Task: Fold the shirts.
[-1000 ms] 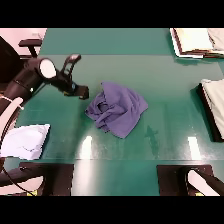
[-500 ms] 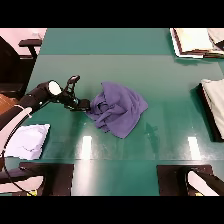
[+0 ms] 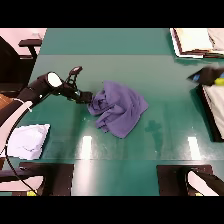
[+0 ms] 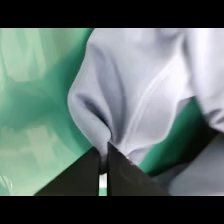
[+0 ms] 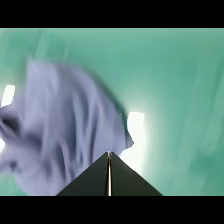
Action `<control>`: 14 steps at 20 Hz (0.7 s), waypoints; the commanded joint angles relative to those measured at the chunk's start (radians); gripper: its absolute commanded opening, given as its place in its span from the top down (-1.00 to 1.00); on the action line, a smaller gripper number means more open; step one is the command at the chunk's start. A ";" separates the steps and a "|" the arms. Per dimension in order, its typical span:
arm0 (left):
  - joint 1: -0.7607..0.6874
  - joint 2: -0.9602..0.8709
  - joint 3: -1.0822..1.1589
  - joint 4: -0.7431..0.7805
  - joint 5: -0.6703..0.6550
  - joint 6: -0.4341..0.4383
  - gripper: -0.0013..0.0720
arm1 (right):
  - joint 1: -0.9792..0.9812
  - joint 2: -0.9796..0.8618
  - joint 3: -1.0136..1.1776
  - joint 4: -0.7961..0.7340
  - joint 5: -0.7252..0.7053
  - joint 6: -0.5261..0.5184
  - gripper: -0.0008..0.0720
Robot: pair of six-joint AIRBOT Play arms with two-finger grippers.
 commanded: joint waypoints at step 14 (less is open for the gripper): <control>-0.001 0.001 0.061 0.071 0.019 0.012 0.89 | 0.454 -0.447 -0.291 0.270 -0.367 -0.116 0.30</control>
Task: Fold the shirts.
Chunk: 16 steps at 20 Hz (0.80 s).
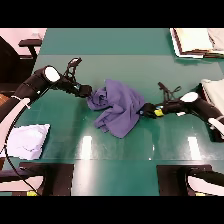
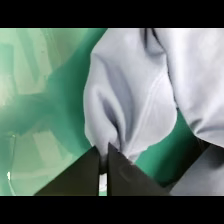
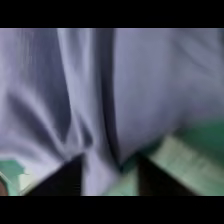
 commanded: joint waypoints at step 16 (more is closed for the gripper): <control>0.000 0.572 0.298 0.252 0.075 -0.027 0.89 | -0.297 0.418 0.769 -0.579 0.365 0.051 0.93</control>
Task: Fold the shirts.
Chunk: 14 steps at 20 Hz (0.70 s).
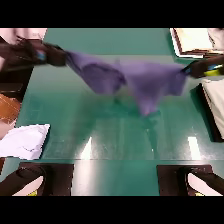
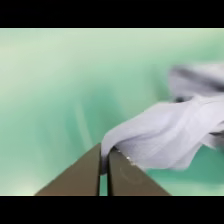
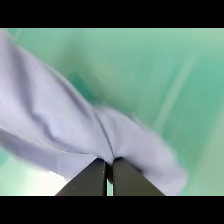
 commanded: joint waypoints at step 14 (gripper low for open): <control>0.001 0.193 -0.210 0.045 -0.061 -0.002 0.89 | -0.058 0.169 -0.088 -0.046 -0.020 0.029 0.93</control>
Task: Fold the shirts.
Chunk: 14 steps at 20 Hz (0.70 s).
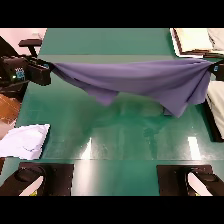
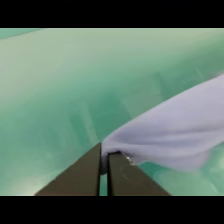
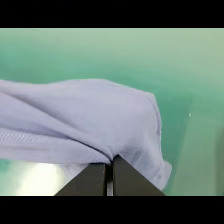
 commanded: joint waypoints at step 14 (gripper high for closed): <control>0.001 -0.042 0.110 -0.066 -0.298 0.000 0.89 | 0.109 -0.221 -0.035 0.061 0.124 0.002 0.18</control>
